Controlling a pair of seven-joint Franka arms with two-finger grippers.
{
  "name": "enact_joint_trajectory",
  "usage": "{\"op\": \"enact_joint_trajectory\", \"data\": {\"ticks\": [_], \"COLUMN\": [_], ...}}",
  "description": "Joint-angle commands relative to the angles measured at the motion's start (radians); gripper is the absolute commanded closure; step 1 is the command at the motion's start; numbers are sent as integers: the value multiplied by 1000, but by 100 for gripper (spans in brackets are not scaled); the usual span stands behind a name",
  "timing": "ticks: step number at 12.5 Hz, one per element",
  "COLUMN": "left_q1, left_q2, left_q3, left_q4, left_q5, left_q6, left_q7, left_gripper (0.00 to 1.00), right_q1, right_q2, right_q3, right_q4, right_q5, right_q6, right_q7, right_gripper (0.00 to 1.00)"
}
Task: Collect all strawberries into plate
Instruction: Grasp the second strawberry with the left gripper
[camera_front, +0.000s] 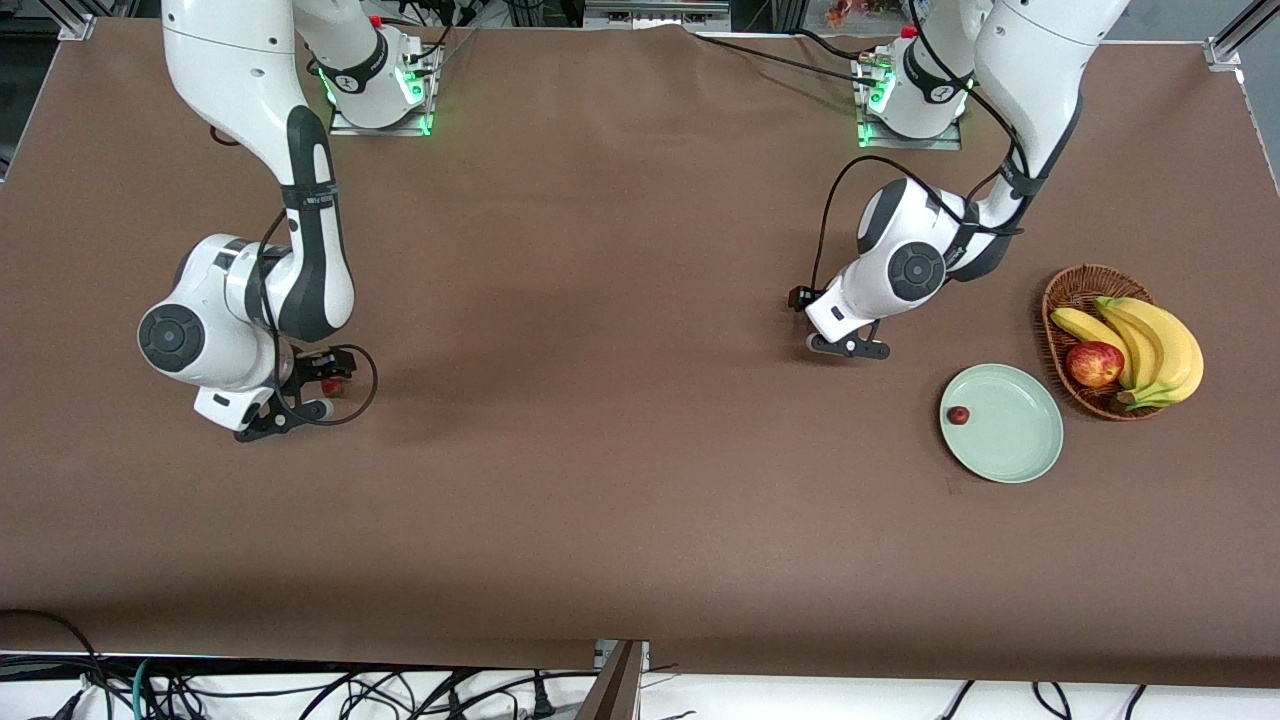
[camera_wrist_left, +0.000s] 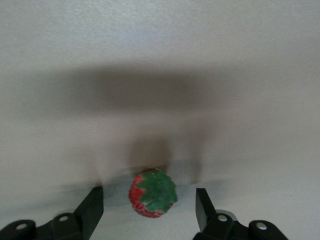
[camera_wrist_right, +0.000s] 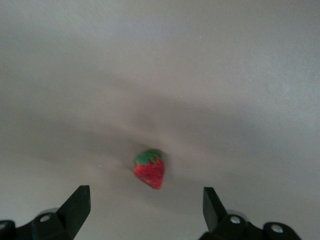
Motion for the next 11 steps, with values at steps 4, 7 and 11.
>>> {"op": "enact_joint_trajectory", "data": {"ticks": [4, 7, 11], "left_q1": [-8, 10, 87], "left_q2": [-25, -34, -68], "left_q3": [-8, -8, 56], "left_q4": [-14, 3, 159], "left_q5": [83, 130, 136], "left_q6": [7, 1, -150], "left_q7": [-48, -42, 100], "left_gripper": [74, 96, 100], "right_q1": [10, 7, 5], "right_q2": [-27, -4, 20], "right_q3": [-3, 5, 6], "right_q4": [-72, -69, -72], "right_q5": [-10, 59, 96], "right_q6": [93, 100, 100], "right_q7": [-31, -31, -31], "right_gripper": [14, 17, 19]}}
